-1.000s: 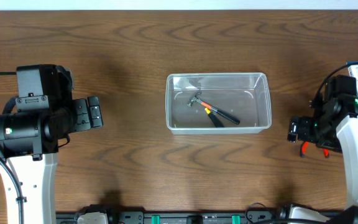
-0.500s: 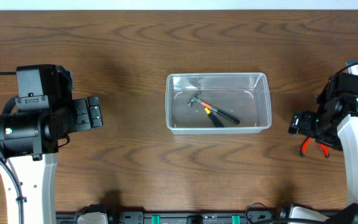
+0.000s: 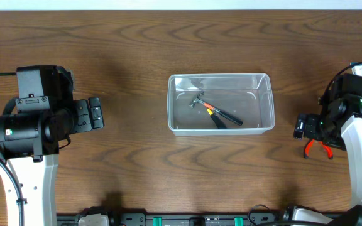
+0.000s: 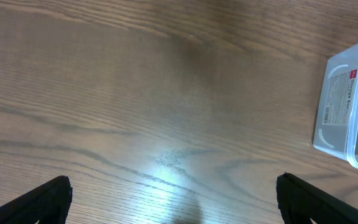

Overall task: Pack container
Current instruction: 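Lower the right gripper toward the red-black pliers' handles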

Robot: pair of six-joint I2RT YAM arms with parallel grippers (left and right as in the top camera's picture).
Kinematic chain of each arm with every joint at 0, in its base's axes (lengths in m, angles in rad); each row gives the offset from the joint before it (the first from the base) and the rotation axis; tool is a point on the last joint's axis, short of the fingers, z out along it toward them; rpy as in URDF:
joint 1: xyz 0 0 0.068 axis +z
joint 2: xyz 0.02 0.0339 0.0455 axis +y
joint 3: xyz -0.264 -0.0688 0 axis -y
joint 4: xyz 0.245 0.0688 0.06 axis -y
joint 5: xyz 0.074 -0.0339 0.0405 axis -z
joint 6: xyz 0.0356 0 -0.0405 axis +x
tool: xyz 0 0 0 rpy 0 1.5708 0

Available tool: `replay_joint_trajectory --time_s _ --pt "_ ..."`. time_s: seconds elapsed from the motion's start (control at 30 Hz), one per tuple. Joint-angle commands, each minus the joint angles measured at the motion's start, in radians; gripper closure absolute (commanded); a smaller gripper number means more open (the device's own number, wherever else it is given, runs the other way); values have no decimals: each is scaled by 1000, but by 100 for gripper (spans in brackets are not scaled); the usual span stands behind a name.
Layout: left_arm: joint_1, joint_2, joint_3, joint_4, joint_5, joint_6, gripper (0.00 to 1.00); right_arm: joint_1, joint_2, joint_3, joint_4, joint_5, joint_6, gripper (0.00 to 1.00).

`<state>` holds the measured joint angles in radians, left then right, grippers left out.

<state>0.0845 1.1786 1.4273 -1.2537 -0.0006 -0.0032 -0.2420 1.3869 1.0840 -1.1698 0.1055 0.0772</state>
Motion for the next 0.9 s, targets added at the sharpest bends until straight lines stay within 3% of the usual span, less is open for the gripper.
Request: replay_joint_trajectory --time_s 0.0,0.23,0.87 --pt "5 5 3 -3 -8 -10 2 -10 1 -7 10 11 -37 1" --pt "5 5 3 -3 -8 -10 2 -10 1 -54 83 10 -109 1" --pt "5 5 3 -3 -8 -9 2 -10 1 -137 216 2 -135 1"
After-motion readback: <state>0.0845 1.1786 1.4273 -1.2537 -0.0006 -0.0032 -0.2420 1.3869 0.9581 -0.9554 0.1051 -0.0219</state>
